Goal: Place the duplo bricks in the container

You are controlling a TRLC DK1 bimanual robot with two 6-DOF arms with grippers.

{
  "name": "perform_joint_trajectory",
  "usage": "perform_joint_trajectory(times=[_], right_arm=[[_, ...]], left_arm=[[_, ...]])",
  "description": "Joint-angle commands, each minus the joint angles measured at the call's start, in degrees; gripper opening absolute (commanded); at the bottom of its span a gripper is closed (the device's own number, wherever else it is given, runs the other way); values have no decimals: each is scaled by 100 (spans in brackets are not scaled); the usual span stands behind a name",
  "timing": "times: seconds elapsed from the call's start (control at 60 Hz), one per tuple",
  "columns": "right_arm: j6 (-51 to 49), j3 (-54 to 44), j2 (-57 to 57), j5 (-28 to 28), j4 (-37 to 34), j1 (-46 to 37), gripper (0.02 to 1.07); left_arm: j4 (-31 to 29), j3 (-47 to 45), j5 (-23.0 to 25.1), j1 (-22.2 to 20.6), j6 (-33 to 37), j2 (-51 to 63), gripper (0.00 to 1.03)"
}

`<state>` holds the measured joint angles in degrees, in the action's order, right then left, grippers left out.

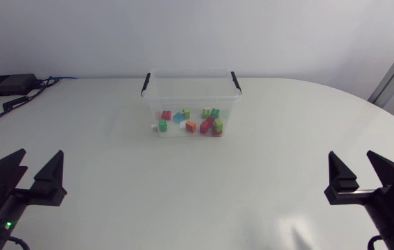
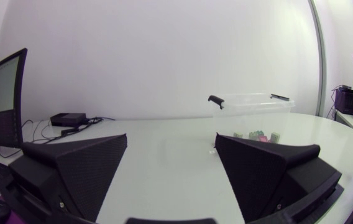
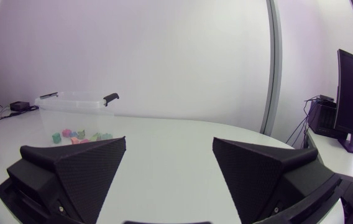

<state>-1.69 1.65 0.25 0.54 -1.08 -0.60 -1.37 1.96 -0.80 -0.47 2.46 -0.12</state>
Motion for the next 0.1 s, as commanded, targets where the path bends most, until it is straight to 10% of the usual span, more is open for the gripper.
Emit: perform_joint_trajectory(times=[0.0,0.083], right_arm=[[169,-165,-25,-54,108,60,103],[169,-165,-25,-54,108,60,103]], left_arm=[[137,-196,80,47,-246,12,99],[137,-196,80,47,-246,12,99]])
